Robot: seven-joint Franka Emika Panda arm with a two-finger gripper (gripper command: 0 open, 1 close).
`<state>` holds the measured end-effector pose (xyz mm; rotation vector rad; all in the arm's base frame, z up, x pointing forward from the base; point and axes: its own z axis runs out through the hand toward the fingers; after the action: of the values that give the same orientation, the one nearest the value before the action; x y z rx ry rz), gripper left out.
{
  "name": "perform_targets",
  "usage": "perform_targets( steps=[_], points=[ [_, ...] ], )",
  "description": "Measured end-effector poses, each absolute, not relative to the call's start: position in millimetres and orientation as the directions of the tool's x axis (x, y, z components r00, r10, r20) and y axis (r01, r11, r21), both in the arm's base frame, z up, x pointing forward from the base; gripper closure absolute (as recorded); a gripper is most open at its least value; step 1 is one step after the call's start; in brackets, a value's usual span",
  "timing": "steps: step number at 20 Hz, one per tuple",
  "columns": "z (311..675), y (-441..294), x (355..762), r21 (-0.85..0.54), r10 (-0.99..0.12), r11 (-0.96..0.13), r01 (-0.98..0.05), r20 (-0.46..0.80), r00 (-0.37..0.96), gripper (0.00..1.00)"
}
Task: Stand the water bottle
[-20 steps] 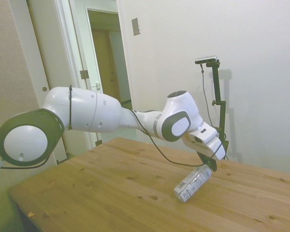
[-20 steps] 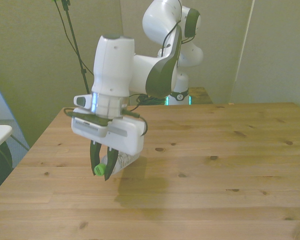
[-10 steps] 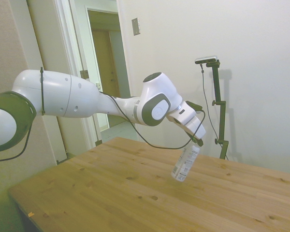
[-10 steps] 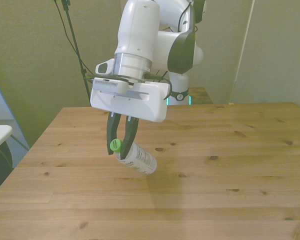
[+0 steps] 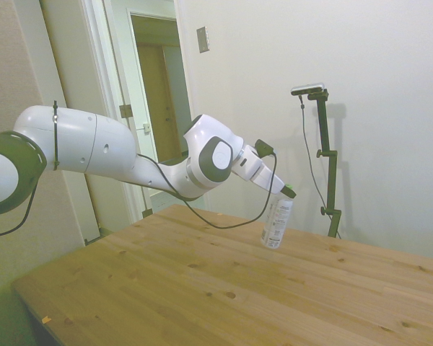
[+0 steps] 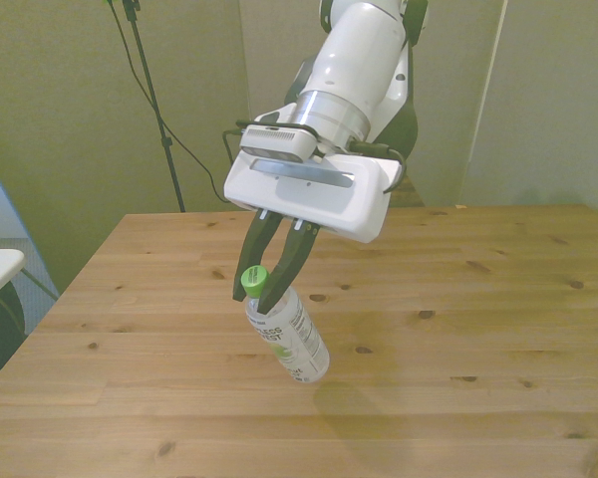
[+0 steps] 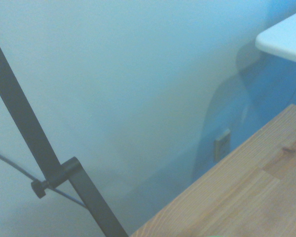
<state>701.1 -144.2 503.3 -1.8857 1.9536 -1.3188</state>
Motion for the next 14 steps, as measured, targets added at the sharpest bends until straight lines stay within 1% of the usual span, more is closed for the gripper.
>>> perform_targets(
  steps=[9, 14],
  points=[
    [476, -113, 725, -0.681, -0.812, -0.129, -0.721, 0.490, -0.318, 1.00],
    [448, -111, 741, -0.670, -0.780, -0.140, -0.729, 0.528, -0.335, 1.00]
  ],
)
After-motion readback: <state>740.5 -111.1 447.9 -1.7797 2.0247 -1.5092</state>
